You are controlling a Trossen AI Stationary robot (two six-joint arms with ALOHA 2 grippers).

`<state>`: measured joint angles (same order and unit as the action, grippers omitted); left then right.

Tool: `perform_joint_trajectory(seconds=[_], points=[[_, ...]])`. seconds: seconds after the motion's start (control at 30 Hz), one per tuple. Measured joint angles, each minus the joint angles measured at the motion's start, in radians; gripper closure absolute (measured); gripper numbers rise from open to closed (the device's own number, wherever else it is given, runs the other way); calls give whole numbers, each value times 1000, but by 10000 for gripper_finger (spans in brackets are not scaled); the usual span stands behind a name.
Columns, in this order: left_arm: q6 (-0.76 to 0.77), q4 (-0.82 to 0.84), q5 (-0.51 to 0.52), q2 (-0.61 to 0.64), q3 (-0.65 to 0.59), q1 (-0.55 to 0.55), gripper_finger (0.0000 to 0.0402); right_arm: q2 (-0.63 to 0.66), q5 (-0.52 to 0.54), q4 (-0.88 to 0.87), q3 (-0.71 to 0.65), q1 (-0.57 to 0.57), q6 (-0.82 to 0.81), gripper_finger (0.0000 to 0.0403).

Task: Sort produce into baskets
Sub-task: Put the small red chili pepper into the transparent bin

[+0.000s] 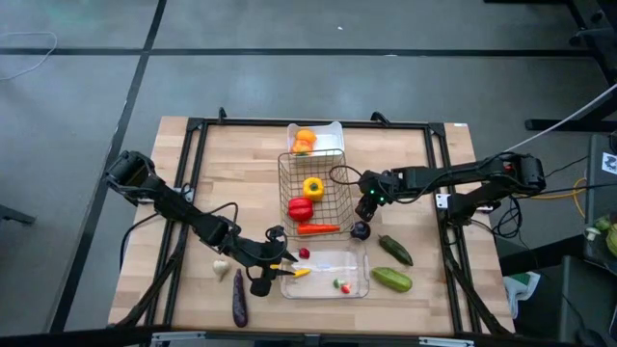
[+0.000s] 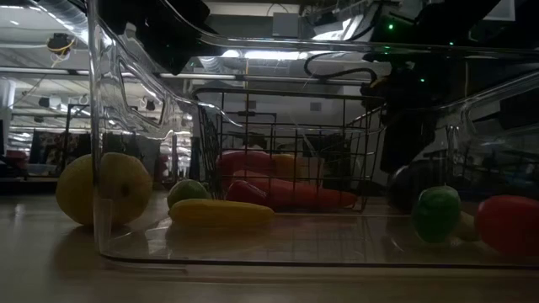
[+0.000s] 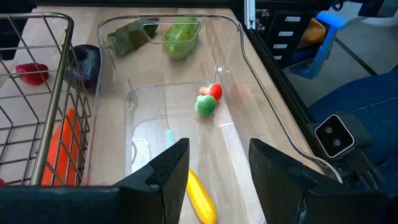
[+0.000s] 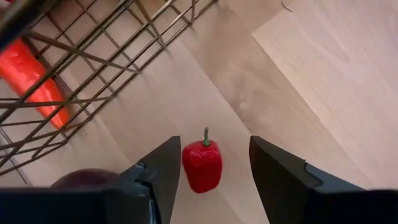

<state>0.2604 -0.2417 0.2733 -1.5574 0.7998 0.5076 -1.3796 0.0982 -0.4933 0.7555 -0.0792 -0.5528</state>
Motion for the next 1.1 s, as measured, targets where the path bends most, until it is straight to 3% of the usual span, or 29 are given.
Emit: perform_joint_trajectory(seconds=[1.1], points=[[2, 0, 0, 0, 0, 0, 239, -4, 82, 6, 0, 95, -123, 212]])
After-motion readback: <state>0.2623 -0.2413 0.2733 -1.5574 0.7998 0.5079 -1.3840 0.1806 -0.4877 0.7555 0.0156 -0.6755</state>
